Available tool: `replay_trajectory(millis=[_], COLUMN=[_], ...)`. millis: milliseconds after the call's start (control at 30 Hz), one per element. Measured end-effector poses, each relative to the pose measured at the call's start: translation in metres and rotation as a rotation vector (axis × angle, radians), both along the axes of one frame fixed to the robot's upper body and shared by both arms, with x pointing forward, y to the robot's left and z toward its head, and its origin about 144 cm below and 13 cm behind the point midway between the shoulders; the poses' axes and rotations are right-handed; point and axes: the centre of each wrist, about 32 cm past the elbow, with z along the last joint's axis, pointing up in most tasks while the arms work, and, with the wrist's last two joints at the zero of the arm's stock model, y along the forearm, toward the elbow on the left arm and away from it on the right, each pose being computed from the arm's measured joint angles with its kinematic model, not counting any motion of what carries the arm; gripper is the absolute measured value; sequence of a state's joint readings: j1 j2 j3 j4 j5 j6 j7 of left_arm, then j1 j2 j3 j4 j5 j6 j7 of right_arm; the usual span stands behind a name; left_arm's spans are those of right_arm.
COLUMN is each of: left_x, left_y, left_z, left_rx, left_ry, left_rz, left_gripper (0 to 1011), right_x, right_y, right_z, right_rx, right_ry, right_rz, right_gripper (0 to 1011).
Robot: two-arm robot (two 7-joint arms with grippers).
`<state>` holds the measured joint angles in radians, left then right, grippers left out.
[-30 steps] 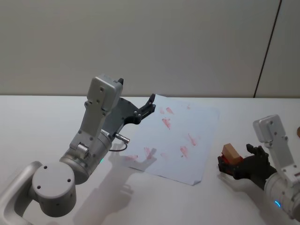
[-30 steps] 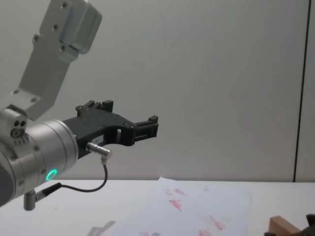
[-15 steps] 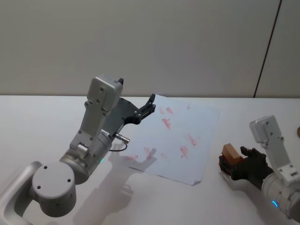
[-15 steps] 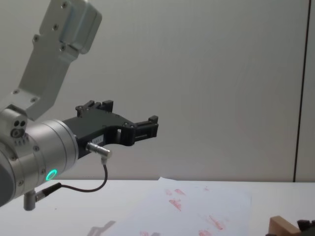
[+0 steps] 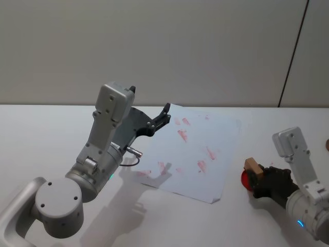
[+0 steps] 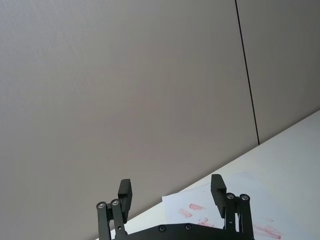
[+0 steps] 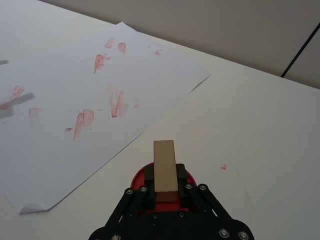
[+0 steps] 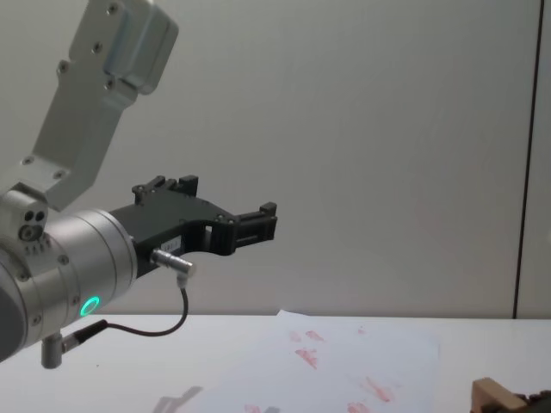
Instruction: Use the one hand to pick up the stamp and affix it onto the A4 paper.
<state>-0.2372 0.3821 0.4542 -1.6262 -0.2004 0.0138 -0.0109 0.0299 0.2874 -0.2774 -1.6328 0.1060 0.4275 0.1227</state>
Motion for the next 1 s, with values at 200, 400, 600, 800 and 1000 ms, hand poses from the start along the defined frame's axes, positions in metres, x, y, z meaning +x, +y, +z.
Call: replay_trajectory(millis=[200,400,600,800,1000], left_x=[0.0000,0.0000,0.0000,0.0000,0.0000], left_y=[0.0000,0.0000,0.0000,0.0000,0.0000], left_z=[0.0000,0.0000,0.0000,0.0000,0.0000], left_rx=[0.000,0.000,0.000,0.000,0.000], left_ry=[0.000,0.000,0.000,0.000,0.000], left_rz=[0.000,0.000,0.000,0.000,0.000], left_gripper=[1003,1003,1003,1003,1003], right_x=[0.0001,-0.0001,-0.0015,-0.0043,-0.0091], right_y=[0.0001,-0.0005,-0.0017,-0.0040,-0.0073], right_z=[-0.0001,0.0005,0.0036,0.0069,0.0090], right_rx=[0.000,0.000,0.000,0.001,0.000], right_ry=[0.001,-0.005,-0.020,-0.028,-0.021], right_rz=[0.001,0.003,0.005,0.003,-0.006], right_gripper=[220,220,221,221,220])
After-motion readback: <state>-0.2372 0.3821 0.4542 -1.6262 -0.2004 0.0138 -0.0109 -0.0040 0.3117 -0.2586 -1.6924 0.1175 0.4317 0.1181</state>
